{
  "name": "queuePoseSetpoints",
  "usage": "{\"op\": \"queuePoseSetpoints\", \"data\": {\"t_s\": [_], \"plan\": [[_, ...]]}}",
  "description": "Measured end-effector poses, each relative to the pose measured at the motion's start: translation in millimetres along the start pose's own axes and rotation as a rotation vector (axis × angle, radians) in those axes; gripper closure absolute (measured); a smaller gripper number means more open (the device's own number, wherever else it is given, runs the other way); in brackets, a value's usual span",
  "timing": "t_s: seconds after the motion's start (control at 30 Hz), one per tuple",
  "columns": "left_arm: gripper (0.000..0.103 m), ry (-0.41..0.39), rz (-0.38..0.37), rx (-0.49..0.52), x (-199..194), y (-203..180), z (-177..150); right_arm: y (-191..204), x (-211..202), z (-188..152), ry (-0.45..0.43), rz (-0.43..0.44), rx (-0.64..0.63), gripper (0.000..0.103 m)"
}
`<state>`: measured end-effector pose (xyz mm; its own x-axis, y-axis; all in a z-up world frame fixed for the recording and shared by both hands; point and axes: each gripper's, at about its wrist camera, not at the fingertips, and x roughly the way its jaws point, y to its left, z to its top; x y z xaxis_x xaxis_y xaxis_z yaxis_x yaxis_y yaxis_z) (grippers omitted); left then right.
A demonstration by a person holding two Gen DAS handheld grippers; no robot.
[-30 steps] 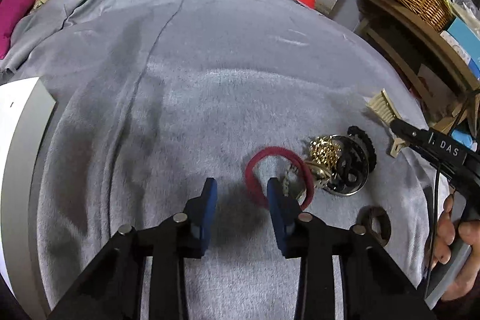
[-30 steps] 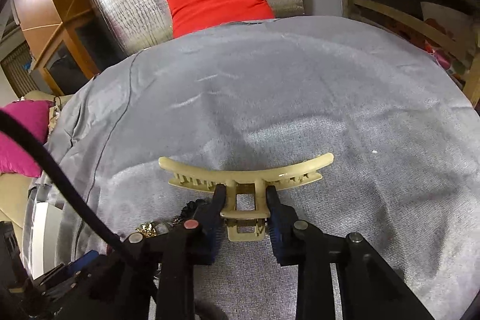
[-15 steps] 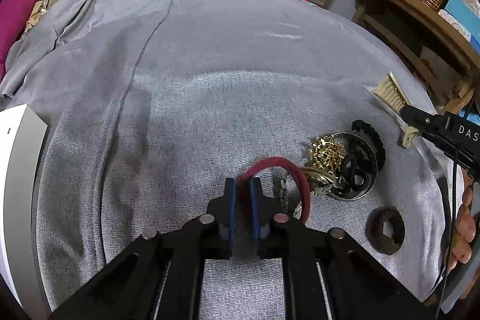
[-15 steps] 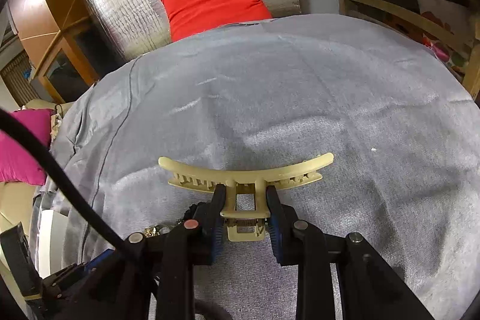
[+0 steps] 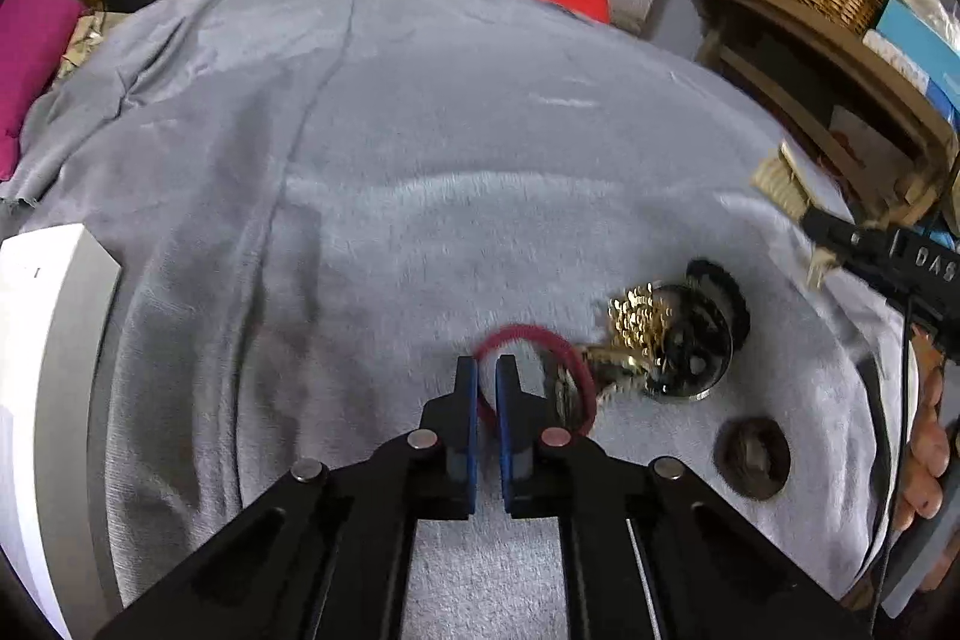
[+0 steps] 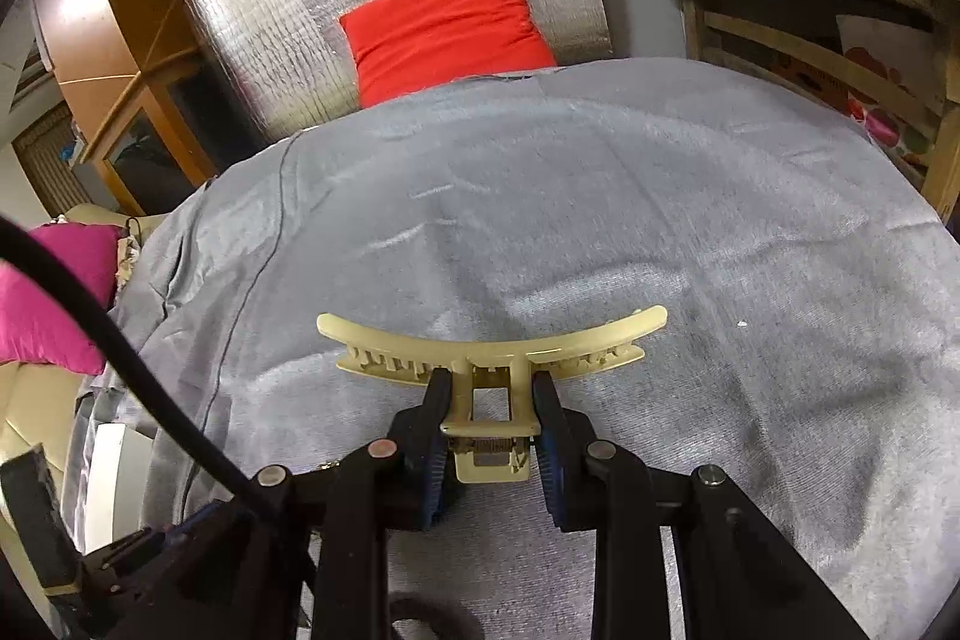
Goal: Organize jewelry
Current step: 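Grasp the red hair tie with the left gripper while the right gripper holds the claw clip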
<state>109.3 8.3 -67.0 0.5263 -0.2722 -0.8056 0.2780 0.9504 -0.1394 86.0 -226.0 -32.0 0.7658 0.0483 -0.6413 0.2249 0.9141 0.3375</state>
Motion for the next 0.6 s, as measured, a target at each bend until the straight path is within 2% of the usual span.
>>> {"op": "queuePoseSetpoints", "data": {"t_s": [0.1,0.23,0.43,0.6], "plan": [[0.097,0.026,0.004,0.013,6,-2,-2,1,0,-1,0.003,0.003,0.003,0.075],[0.092,0.043,-0.001,0.017,12,-3,-3,0,1,-2,0.008,0.001,0.002,0.075],[0.088,0.043,-0.041,0.004,16,-7,1,-3,3,1,0.012,-0.004,0.007,0.075],[0.088,0.034,-0.007,0.027,19,-14,-2,-7,2,1,0.01,-0.005,0.016,0.075]]}}
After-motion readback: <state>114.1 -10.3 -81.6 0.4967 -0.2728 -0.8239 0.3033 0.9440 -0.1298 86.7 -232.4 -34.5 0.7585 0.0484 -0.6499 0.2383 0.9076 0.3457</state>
